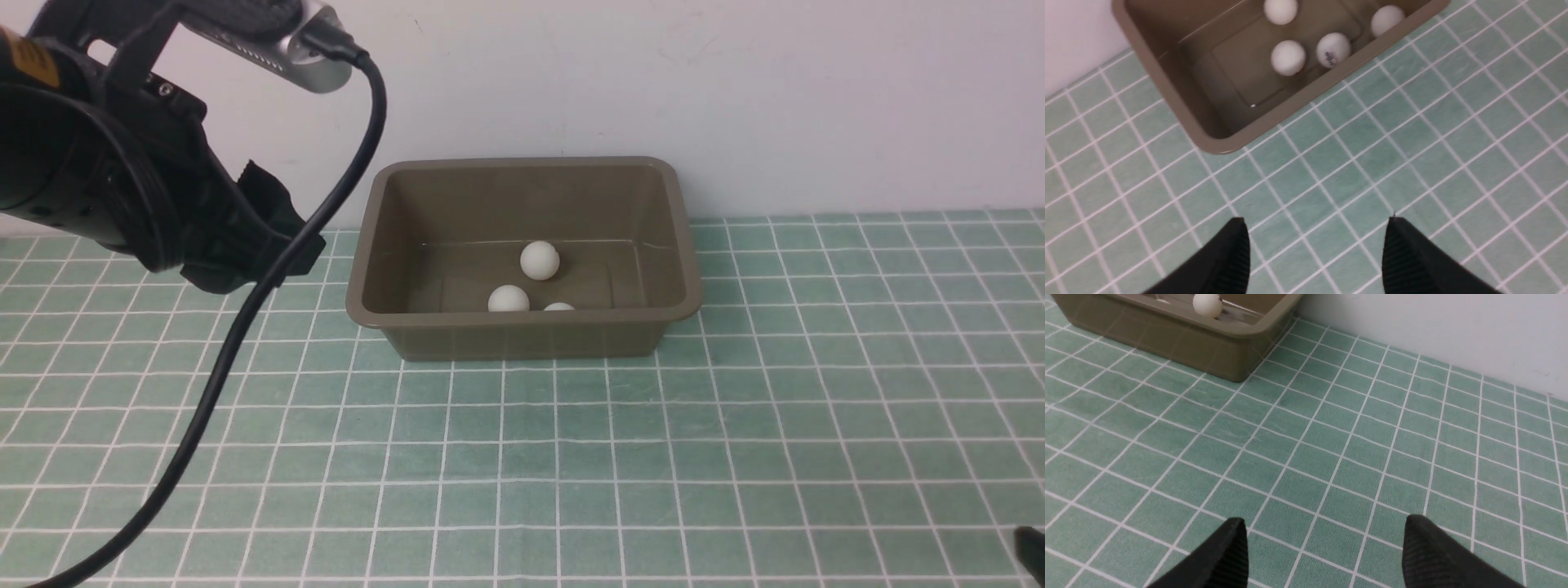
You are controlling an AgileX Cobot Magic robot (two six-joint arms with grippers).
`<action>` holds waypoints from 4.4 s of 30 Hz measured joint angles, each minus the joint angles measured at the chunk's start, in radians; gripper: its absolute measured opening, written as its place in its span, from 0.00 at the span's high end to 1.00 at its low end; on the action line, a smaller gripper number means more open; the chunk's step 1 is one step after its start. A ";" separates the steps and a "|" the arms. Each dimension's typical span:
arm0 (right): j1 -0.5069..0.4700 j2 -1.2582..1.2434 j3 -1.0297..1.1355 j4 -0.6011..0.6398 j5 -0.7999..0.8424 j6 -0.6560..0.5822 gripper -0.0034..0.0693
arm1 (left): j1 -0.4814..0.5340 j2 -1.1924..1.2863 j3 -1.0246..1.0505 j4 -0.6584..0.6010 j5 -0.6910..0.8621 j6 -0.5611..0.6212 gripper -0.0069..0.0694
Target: Put the table tennis balls in the box on the green coffee tablecloth.
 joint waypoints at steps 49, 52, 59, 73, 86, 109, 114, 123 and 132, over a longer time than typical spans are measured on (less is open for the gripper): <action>0.000 0.000 0.000 0.000 0.017 0.014 0.32 | 0.173 -0.349 0.000 0.223 -0.033 -0.243 0.39; 0.000 0.000 0.000 0.000 0.017 0.014 0.32 | 0.230 -0.441 0.004 0.237 0.029 -0.260 0.39; 0.000 0.000 0.000 0.000 0.017 0.014 0.32 | 0.453 -0.682 0.225 0.199 -0.008 -0.259 0.39; 0.000 0.000 0.000 0.000 0.017 0.014 0.32 | 0.517 -1.054 1.066 0.184 -0.519 -0.162 0.39; 0.000 0.000 0.000 0.000 0.017 0.014 0.32 | 0.476 -1.246 1.265 0.186 -0.520 -0.160 0.39; 0.000 0.000 0.000 0.003 0.020 0.014 0.32 | 0.474 -1.246 1.321 0.147 -0.603 -0.285 0.39; 0.000 0.000 0.000 0.003 0.020 0.014 0.32 | 0.474 -1.246 1.321 0.144 -0.603 -0.287 0.39; 0.000 0.000 0.000 0.003 0.020 0.014 0.32 | 0.474 -1.246 1.321 0.143 -0.603 -0.288 0.39; 0.000 0.000 0.000 0.004 0.020 0.016 0.32 | 0.474 -1.246 1.321 0.143 -0.603 -0.289 0.39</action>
